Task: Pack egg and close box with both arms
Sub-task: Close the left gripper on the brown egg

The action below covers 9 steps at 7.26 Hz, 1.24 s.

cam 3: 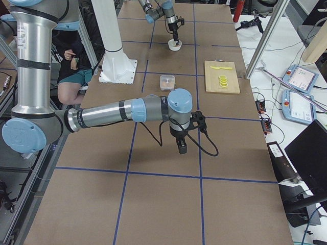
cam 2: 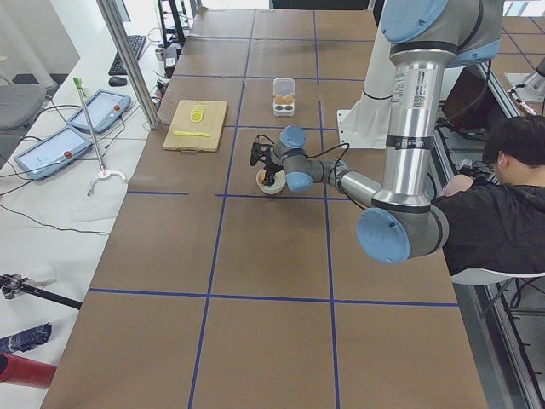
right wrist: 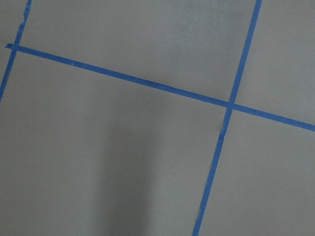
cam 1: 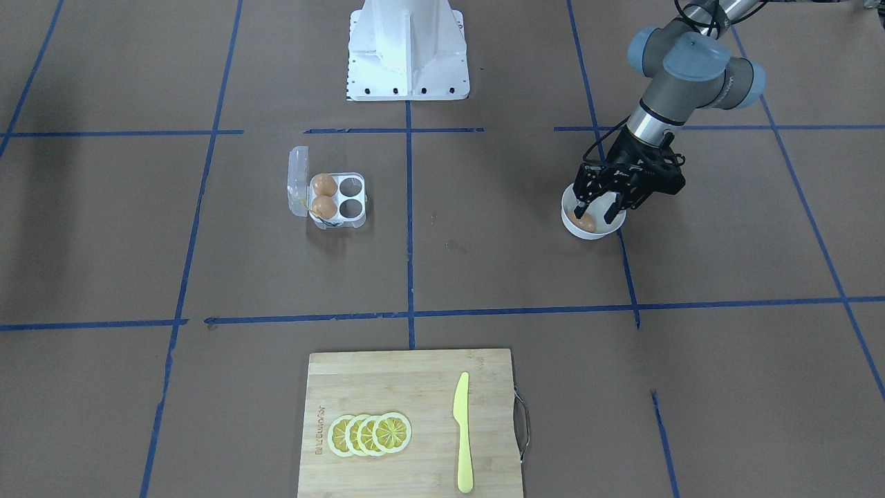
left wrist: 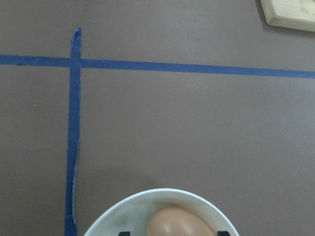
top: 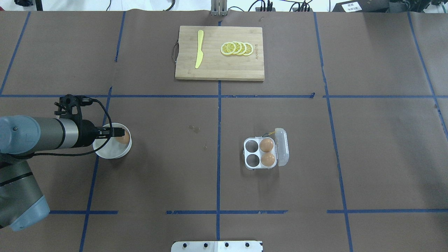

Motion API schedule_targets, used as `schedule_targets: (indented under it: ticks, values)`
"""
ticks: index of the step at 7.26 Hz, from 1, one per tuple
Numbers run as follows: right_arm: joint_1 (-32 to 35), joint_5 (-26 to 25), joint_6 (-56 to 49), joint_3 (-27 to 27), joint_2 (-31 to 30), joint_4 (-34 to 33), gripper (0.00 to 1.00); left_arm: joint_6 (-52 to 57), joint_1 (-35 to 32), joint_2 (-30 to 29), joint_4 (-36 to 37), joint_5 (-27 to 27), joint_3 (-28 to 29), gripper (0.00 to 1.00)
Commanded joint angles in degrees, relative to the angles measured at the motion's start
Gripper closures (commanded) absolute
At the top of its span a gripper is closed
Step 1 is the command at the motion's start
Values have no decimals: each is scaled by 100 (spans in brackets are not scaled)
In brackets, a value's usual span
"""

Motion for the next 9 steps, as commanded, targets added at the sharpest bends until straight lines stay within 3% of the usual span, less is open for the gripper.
schedule_targets:
  ticks: [1,9]
  values:
    - [0,0,0,1,-3,0,0,-170,0,12,6,38,24,35]
    - [0,0,9,10,6,0,0,-382,61,-49,191,284,130,37]
